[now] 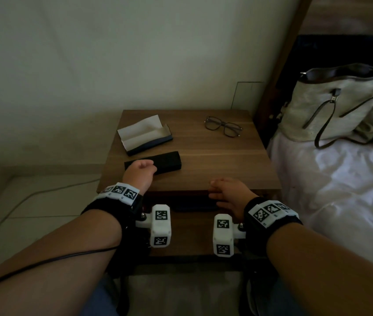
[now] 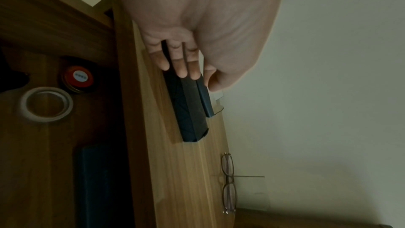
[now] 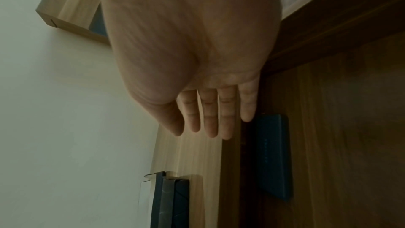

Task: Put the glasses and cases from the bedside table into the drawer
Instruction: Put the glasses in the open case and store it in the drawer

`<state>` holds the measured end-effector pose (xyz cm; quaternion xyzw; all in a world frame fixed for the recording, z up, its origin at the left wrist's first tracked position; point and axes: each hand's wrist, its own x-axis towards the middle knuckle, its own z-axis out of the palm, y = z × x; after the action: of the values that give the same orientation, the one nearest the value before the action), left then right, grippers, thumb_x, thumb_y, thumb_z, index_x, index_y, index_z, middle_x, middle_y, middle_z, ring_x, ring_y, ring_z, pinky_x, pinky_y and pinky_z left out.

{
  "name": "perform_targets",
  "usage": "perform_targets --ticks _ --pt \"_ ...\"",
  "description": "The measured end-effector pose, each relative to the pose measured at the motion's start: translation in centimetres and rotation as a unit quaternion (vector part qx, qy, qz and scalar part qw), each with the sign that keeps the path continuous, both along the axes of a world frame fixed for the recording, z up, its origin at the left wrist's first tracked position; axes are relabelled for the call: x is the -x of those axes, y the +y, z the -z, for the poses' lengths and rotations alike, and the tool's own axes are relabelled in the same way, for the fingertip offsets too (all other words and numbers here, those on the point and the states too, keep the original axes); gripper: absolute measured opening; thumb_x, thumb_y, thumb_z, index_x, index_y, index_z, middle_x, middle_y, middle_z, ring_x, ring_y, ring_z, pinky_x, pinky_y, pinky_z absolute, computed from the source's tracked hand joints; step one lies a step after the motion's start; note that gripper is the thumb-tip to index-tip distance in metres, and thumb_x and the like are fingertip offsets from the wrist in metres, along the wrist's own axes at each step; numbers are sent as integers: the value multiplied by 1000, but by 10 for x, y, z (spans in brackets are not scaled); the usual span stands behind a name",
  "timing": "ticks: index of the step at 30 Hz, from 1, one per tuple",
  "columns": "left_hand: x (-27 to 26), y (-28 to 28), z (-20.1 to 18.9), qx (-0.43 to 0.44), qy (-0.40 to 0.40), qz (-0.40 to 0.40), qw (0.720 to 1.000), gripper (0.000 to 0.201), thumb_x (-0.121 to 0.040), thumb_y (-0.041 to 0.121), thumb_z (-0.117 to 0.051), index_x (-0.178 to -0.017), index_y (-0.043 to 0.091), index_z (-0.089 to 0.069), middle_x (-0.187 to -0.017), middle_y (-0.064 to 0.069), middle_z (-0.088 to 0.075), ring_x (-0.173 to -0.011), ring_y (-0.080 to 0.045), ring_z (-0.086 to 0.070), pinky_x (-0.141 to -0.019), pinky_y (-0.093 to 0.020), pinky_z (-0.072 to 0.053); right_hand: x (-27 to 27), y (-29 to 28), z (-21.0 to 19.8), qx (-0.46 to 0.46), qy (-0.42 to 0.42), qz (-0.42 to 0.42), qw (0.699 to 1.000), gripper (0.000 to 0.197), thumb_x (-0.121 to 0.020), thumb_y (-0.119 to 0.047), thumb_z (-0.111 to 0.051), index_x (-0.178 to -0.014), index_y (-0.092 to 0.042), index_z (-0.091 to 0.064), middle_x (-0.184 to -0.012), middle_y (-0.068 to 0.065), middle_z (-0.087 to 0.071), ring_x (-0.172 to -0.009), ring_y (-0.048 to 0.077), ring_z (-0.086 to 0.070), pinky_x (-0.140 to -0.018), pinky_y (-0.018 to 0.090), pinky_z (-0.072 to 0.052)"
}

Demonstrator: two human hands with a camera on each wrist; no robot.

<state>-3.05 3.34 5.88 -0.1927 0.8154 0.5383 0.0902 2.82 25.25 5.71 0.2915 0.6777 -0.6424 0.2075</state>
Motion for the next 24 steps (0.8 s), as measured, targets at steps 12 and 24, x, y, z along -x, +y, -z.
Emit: perform_targets --ticks 12,24 --pt "39 -13 -18 -10 -6 -24 1000 29 -90 20 -60 -119 18 -64 -115 -5 -61 -111 -25 -57 -97 -35 -43 36 10 -23 -21 33 38 999 32 -96 -18 -51 -125 -6 -53 -114 6 -58 -98 19 -58 -82 31 -49" --pt "121 -52 -9 132 -62 -9 989 22 -82 24 -56 -67 9 -60 -77 -17 -61 -66 -30 -55 -62 -31 -38 119 35 -27 -149 86 55 983 12 -92 -21 -52 -99 -18 -62 -102 5 -63 -95 20 -61 -83 36 -49"
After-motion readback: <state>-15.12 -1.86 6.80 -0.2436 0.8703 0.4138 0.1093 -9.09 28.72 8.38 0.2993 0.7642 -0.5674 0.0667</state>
